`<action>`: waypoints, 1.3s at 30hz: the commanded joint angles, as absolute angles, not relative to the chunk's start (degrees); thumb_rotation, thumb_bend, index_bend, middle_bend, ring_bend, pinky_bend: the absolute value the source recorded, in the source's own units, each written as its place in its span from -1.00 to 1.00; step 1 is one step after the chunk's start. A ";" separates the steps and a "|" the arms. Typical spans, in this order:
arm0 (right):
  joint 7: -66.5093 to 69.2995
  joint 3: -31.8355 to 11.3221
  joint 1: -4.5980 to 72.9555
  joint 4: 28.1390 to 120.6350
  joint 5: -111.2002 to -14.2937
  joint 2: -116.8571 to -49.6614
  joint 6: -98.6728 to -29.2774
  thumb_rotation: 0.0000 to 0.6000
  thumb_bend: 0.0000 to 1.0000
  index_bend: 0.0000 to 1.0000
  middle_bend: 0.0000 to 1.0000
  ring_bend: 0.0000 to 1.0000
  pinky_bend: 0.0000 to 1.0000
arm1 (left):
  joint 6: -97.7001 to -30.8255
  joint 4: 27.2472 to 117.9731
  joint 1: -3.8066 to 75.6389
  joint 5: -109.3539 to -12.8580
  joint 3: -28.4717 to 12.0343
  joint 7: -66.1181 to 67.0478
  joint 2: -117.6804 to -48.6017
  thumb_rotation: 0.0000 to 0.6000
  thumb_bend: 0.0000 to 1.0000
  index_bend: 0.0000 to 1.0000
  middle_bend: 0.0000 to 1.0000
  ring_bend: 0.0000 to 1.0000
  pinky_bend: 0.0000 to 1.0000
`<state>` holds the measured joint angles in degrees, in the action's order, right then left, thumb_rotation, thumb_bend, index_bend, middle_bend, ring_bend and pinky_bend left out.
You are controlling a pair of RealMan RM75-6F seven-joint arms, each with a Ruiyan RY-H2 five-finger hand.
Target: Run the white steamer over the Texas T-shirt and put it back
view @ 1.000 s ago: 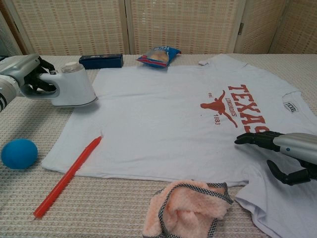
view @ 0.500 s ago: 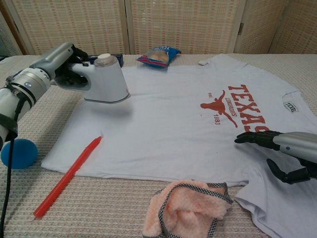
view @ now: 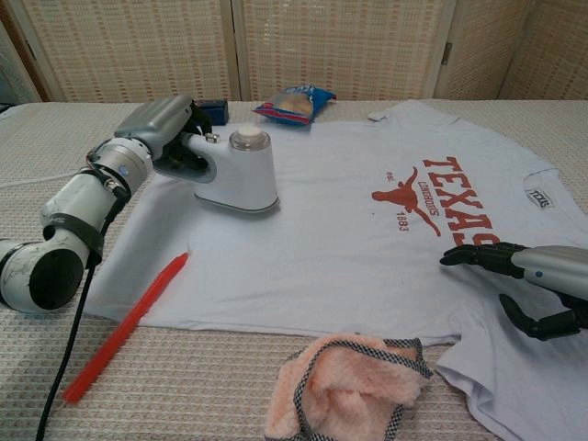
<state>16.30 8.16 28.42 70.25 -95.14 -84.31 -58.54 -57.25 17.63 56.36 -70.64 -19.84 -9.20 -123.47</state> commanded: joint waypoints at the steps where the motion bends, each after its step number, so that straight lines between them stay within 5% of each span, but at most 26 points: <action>1: 16.81 8.35 28.40 69.91 -95.32 -84.44 -58.67 0.21 0.59 -1.00 -1.00 -1.00 -1.00 | -57.95 16.92 55.67 -72.10 -18.16 -8.76 -123.95 1.00 -0.18 0.82 0.86 0.53 0.44; 14: 17.71 8.81 28.19 69.54 -95.76 -84.42 -59.45 0.21 0.59 -1.00 -1.00 -1.00 -1.00 | -57.83 23.31 51.30 -77.44 -11.70 -9.09 -119.69 1.00 -0.20 0.80 0.84 0.51 0.43; 32: 16.67 8.88 28.07 70.75 -95.84 -84.06 -59.91 0.21 0.59 -1.00 -1.00 -1.00 -1.00 | -60.06 55.31 45.68 -83.38 -5.10 -2.41 -102.29 1.00 -0.20 0.80 0.86 0.52 0.43; 39: 16.60 8.97 28.14 70.78 -95.90 -84.12 -59.76 0.22 0.59 -1.00 -1.00 -1.00 -1.00 | -62.44 57.76 45.80 -82.06 -8.58 -1.55 -101.98 1.00 -0.20 0.81 0.86 0.52 0.44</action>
